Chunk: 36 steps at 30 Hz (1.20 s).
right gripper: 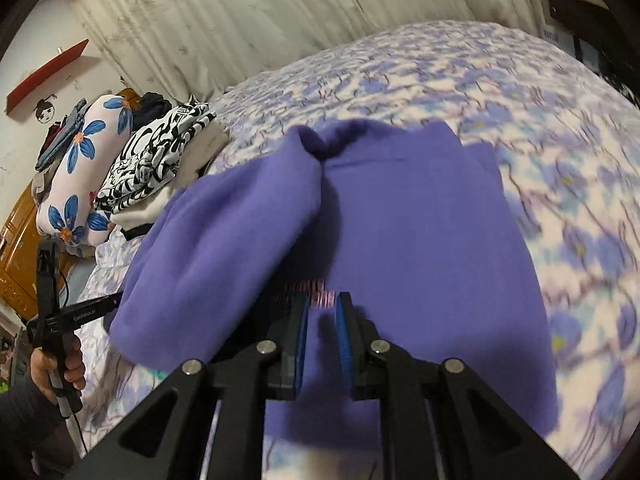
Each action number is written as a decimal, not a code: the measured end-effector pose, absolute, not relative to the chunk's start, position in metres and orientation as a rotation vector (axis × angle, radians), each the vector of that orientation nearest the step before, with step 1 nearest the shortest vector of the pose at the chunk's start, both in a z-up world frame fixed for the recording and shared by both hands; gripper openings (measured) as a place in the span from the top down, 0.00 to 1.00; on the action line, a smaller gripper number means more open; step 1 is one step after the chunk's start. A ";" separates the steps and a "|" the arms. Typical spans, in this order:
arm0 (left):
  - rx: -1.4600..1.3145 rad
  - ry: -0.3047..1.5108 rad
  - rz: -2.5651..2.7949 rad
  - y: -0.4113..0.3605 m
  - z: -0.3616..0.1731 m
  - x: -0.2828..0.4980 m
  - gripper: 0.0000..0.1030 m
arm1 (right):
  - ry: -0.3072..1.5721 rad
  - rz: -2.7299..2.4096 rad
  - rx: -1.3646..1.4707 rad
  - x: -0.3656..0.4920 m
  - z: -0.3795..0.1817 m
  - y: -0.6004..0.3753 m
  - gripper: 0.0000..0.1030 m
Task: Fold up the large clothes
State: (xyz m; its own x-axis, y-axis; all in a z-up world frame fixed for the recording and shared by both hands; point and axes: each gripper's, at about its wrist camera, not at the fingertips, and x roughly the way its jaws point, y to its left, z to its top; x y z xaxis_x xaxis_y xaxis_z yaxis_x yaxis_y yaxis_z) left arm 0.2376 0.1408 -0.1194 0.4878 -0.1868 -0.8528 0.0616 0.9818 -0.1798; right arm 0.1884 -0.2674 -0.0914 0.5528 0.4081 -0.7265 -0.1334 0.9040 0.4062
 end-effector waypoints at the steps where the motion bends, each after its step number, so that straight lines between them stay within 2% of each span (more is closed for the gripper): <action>1: -0.142 1.055 -0.158 0.141 -0.118 0.231 0.90 | 0.940 0.328 0.333 0.184 -0.090 -0.268 0.86; 3: -0.168 1.059 -0.180 0.142 -0.113 0.220 0.87 | 0.961 0.333 0.364 0.174 -0.089 -0.268 0.85; 7: -0.209 1.043 -0.237 0.137 -0.101 0.204 0.77 | 0.968 0.361 0.416 0.155 -0.081 -0.265 0.61; 11: -0.271 1.036 -0.328 0.126 -0.095 0.201 0.61 | 0.960 0.406 0.436 0.145 -0.075 -0.251 0.52; 20: -0.497 1.039 -0.533 0.100 -0.118 0.223 0.59 | 0.925 0.479 0.581 0.164 -0.088 -0.231 0.45; 31: -0.645 0.996 -0.604 0.082 -0.156 0.258 0.58 | 0.894 0.522 0.721 0.192 -0.120 -0.220 0.46; 33: -0.696 0.975 -0.608 0.081 -0.156 0.260 0.59 | 0.884 0.523 0.737 0.194 -0.121 -0.220 0.62; 34: -0.708 0.966 -0.606 0.080 -0.155 0.261 0.66 | 0.883 0.521 0.737 0.194 -0.120 -0.218 0.80; 35: -0.718 0.954 -0.606 0.080 -0.152 0.262 0.82 | 0.879 0.503 0.725 0.194 -0.116 -0.216 0.81; 36: -0.704 0.930 -0.582 0.078 -0.145 0.260 0.86 | 0.870 0.493 0.724 0.192 -0.114 -0.216 0.82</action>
State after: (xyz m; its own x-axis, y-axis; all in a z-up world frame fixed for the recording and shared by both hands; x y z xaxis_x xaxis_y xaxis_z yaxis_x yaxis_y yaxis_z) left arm 0.2604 0.0779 -0.1446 0.4785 -0.7142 -0.5108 0.1468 0.6386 -0.7554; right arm 0.1923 -0.2160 -0.1139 0.5605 0.6535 -0.5086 -0.1000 0.6631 0.7418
